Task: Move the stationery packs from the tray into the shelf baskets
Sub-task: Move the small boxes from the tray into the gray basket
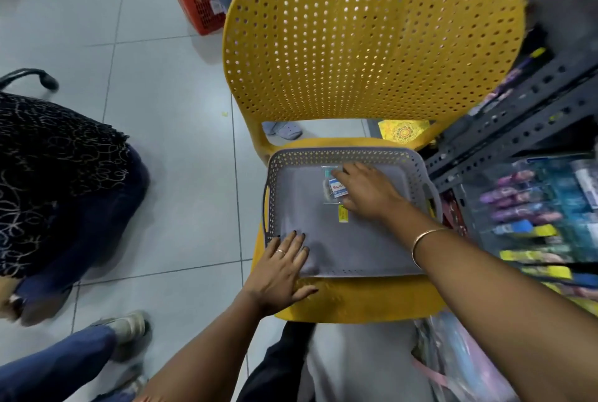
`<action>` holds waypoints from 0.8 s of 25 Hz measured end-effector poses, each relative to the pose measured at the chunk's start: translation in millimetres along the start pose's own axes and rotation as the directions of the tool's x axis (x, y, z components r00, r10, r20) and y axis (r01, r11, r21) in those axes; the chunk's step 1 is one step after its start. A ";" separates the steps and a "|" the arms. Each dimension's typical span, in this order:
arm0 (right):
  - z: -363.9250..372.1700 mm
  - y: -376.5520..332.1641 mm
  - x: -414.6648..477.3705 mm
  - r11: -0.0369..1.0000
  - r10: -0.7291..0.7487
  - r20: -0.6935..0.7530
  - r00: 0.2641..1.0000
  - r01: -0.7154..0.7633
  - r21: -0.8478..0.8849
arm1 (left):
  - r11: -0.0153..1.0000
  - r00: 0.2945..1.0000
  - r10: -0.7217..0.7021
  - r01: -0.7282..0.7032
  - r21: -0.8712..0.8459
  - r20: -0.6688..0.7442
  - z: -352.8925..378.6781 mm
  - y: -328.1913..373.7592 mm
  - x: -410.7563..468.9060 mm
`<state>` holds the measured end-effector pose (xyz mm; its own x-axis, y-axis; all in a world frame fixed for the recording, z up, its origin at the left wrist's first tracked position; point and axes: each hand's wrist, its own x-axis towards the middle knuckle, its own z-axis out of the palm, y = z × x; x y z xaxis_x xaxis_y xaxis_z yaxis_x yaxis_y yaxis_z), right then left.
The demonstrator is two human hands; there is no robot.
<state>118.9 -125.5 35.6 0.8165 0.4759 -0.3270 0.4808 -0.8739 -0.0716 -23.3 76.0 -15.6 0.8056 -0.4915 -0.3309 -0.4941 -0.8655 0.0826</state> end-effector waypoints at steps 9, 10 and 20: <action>-170.2 54.2 -138.9 0.941 0.309 -0.257 0.916 -0.255 0.223 | 0.991 0.945 0.125 -0.135 -0.011 -0.304 -154.6 53.0 48.0; -194.5 60.2 -159.2 0.930 0.348 -0.302 0.888 -0.285 0.232 | 0.986 0.927 0.152 -0.167 -0.012 -0.343 -179.0 64.9 54.3; -333.3 99.1 -407.3 0.672 0.735 -0.424 0.528 -0.651 0.353 | 0.789 0.573 0.553 -0.594 0.160 -0.604 -374.0 239.4 82.0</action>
<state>-59.4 -373.1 475.8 0.9206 -0.3493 0.1746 -0.3218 -0.9318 -0.1678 46.8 -207.8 328.6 0.3858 -0.8192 0.4244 -0.9201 -0.3756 0.1114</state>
